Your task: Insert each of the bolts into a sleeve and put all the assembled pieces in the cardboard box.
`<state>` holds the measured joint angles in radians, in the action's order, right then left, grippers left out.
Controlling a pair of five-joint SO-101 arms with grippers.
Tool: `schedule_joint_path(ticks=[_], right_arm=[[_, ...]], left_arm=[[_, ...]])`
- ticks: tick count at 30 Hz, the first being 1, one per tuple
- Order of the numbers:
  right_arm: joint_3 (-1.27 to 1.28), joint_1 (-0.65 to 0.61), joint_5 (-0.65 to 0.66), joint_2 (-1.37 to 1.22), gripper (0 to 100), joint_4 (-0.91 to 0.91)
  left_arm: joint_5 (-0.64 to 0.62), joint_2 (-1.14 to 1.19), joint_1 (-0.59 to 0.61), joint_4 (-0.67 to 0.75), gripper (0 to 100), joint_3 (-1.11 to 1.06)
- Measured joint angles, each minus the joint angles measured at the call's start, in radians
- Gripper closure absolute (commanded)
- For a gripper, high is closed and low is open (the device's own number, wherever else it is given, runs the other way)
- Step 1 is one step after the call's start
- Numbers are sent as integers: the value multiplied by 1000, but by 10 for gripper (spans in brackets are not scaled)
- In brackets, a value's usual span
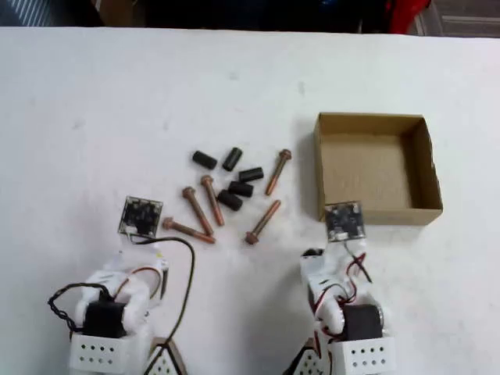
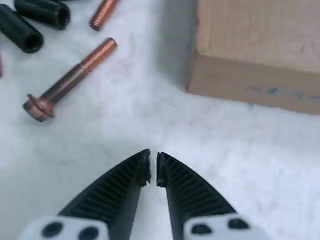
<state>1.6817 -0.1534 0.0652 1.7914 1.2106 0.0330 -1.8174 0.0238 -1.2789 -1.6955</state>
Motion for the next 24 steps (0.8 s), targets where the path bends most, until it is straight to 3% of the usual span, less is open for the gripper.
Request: schedule_joint_path(ticks=[6,13,16,21,24], right_arm=[[0,-173,0,0,981,-66],[0,-144,9,0,981,-129],[0,-104,132,0,981,-195],[0,-81,457,0,981,-270],[0,-80,565,0,981,-273]], left_arm=[[0,0,0,0,977,0],[0,0,0,0,977,0],[0,0,0,0,977,0],[0,0,0,0,977,0],[0,0,0,0,977,0]])
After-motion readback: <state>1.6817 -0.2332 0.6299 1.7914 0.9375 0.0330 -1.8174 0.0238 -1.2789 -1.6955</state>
